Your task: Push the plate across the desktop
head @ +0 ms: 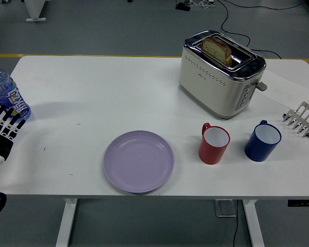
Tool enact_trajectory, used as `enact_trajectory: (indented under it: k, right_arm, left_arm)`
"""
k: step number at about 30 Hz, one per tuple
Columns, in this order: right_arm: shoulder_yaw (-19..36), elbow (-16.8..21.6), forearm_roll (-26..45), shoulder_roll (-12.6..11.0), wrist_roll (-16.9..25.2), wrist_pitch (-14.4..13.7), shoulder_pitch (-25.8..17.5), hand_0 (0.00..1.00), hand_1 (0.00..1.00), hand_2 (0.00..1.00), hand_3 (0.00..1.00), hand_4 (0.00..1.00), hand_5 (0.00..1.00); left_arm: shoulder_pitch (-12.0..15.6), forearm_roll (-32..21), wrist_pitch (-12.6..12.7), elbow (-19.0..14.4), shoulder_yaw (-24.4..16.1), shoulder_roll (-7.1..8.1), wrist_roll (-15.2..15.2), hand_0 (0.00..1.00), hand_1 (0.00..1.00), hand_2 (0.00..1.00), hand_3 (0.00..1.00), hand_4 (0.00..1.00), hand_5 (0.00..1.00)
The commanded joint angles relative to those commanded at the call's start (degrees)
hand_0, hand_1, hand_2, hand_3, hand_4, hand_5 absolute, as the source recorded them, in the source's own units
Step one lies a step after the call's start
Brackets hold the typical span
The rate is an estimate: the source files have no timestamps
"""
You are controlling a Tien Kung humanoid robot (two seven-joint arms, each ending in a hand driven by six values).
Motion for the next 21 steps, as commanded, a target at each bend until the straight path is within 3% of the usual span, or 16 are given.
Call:
enact_trajectory:
  k: [21]
  right_arm:
    - [2.5,-0.2,-1.8,0.7,-0.9,-1.0,0.2,0.604,0.559,0.681,0.661,0.401,0.612]
  left_arm:
    - [0.2,2.4,-0.2,0.4,0.5,0.76,-1.2,0.688,0.746,0.754,0.718,0.528,0.998]
